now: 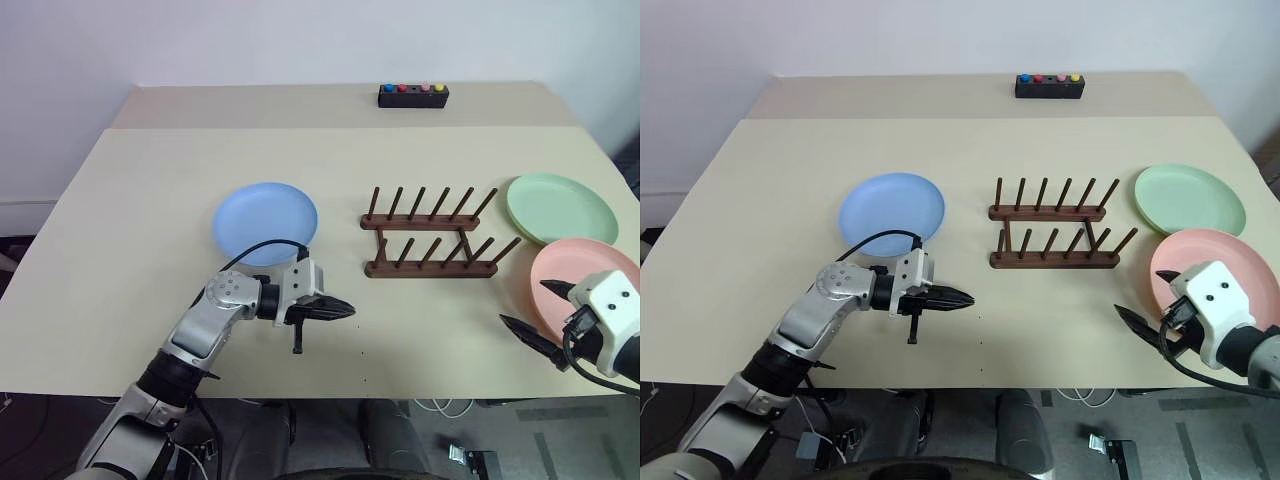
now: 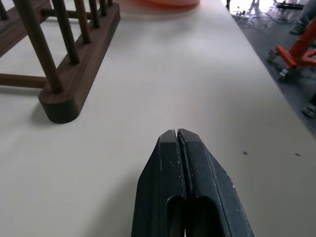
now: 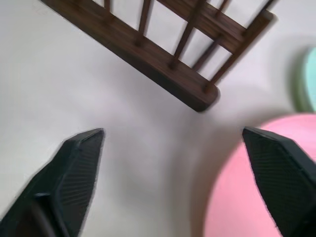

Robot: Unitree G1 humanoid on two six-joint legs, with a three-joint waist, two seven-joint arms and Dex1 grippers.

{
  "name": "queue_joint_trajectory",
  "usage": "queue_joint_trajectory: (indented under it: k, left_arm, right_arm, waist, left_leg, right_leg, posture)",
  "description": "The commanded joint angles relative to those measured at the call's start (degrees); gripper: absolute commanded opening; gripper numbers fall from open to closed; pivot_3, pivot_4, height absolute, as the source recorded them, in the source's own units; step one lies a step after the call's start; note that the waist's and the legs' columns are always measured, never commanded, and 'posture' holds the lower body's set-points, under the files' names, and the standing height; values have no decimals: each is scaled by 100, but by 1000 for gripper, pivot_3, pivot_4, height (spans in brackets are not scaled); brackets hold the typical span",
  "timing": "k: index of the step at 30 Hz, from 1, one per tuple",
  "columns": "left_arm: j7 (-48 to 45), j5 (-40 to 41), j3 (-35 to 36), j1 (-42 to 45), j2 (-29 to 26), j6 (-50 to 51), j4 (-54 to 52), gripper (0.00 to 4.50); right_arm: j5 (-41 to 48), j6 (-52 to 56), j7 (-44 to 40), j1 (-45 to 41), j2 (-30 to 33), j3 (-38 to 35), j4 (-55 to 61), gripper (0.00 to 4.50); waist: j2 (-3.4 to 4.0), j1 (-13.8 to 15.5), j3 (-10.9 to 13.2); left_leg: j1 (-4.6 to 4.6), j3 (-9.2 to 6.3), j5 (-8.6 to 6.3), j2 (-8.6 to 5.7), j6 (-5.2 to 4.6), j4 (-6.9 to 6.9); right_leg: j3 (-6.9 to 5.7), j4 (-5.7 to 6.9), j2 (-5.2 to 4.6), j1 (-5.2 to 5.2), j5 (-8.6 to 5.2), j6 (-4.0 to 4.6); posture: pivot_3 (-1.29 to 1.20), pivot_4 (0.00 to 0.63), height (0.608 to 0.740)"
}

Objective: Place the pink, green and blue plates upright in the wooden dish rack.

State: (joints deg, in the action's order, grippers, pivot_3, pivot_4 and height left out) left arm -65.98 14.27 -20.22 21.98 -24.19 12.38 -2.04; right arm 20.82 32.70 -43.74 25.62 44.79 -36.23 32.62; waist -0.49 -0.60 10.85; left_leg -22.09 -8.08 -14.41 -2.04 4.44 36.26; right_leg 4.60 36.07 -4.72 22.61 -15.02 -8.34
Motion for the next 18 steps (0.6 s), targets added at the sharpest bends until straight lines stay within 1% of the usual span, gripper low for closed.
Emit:
queue_joint_trajectory:
  k: [1, 8, 9, 11, 12, 14, 18]
  left_arm:
    - [-17, 67, 55, 32, 17, -60, -168, 0]
    - [32, -21, -32, 118, 129, -93, -70, 0]
    - [43, -26, -36, 122, 135, -96, -69, 0]
    - [56, -26, -34, 113, 132, -93, -87, 0]
    - [60, -24, -31, 107, 128, -90, -96, 0]
    - [69, -28, -33, 94, 125, -82, -108, 0]
    - [89, -30, -19, 72, 102, -84, -116, 0]
  right_arm:
    - [-292, 278, 467, 24, -103, -24, 35, 4467]
    - [-609, 677, 977, -128, -205, 532, 29, 4467]
    - [-741, 622, 1053, -109, -195, 637, 7, 4233]
    - [-868, 597, 1156, -123, -202, 735, -29, 3604]
    - [-901, 596, 1180, -137, -207, 761, -37, 3138]
    - [-990, 572, 1204, -153, -178, 799, -63, 2181]
    - [-1181, 560, 1255, -177, -117, 836, -141, 20]
  waist:
    - [0, -2, 0]
    - [2, -7, -1]
    - [2, -7, -1]
    - [2, -7, -1]
    - [2, -6, -1]
    - [2, -6, -1]
    - [1, -6, -1]
  left_leg:
    - [0, 0, 0, 0, 0, 0]
    - [0, 0, 0, 1, 0, -3]
    - [-1, 1, 0, 0, 0, -3]
    - [-2, 1, 0, 0, 0, -1]
    - [-2, 1, 0, 0, 0, -1]
    - [-2, 1, 0, 0, 0, -1]
    - [-2, 1, 0, 0, 0, -1]
  right_leg:
    - [0, 0, 0, 0, -1, 2]
    - [0, 0, 0, 3, -6, 12]
    - [0, 0, 0, 4, -6, 12]
    - [0, 0, 0, 4, -6, 11]
    - [0, 0, 0, 4, -6, 11]
    - [0, 0, 0, 4, -6, 12]
    - [0, 0, 0, 4, -5, 10]
  posture:
    - [0, 150, 740]
    - [0, 150, 740]
    - [0, 150, 740]
    - [0, 150, 740]
    - [0, 150, 740]
    - [0, 150, 740]
    - [0, 150, 740]
